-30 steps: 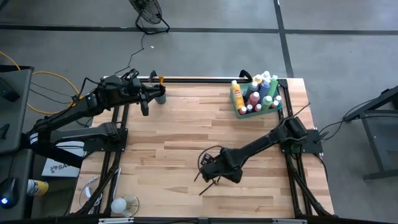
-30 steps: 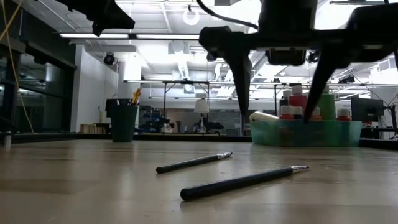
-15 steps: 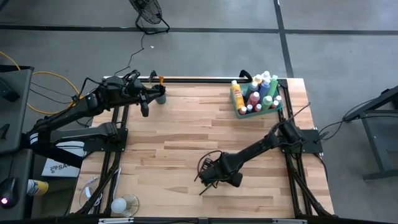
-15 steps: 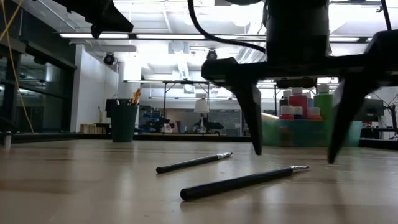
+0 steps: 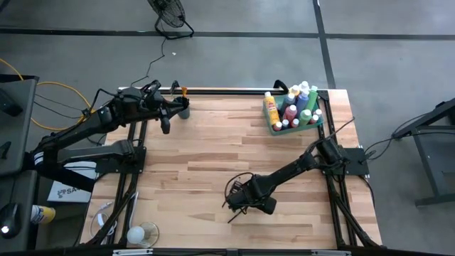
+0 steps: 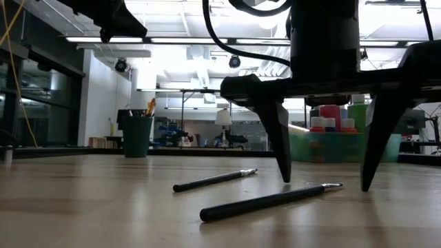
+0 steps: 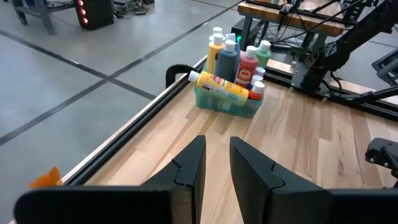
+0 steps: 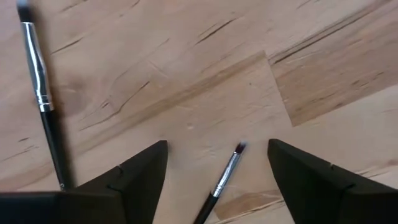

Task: Pick & Place Paint Supplies
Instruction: Put the silver paintbrush into the blue cup

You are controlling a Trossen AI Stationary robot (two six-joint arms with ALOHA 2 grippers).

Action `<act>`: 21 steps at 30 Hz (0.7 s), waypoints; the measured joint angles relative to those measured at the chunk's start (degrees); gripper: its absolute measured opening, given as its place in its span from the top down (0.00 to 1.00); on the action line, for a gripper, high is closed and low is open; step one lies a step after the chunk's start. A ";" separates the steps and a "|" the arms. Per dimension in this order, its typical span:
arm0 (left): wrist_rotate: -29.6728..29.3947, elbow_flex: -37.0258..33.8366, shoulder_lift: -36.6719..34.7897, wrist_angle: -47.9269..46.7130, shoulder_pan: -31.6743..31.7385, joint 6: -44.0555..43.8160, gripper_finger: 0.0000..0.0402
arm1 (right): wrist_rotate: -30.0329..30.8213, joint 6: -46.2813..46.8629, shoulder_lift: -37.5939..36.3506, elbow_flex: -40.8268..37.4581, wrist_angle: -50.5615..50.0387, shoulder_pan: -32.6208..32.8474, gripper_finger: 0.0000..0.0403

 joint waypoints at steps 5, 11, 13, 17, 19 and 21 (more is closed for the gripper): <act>-0.01 0.00 0.00 -0.34 0.01 0.00 0.83 | -0.45 -0.04 0.04 -0.03 -0.25 0.04 0.43; -0.01 0.00 0.01 -0.36 -0.01 0.00 0.83 | -0.69 -0.90 0.09 -0.09 -0.45 0.09 0.62; -0.01 0.00 0.00 -0.36 0.01 0.00 0.83 | -0.73 -0.97 0.09 -0.11 -0.27 0.09 0.67; -0.01 0.00 0.01 -0.47 0.00 0.00 0.83 | -0.77 -1.24 0.11 -0.11 -0.08 0.09 0.76; -0.01 0.00 0.00 -0.47 0.01 0.00 0.83 | -0.75 -1.41 0.12 -0.11 0.02 0.09 0.79; -0.01 0.00 0.02 -0.47 -0.01 0.00 0.83 | -0.75 -1.55 0.13 -0.11 0.08 0.09 0.82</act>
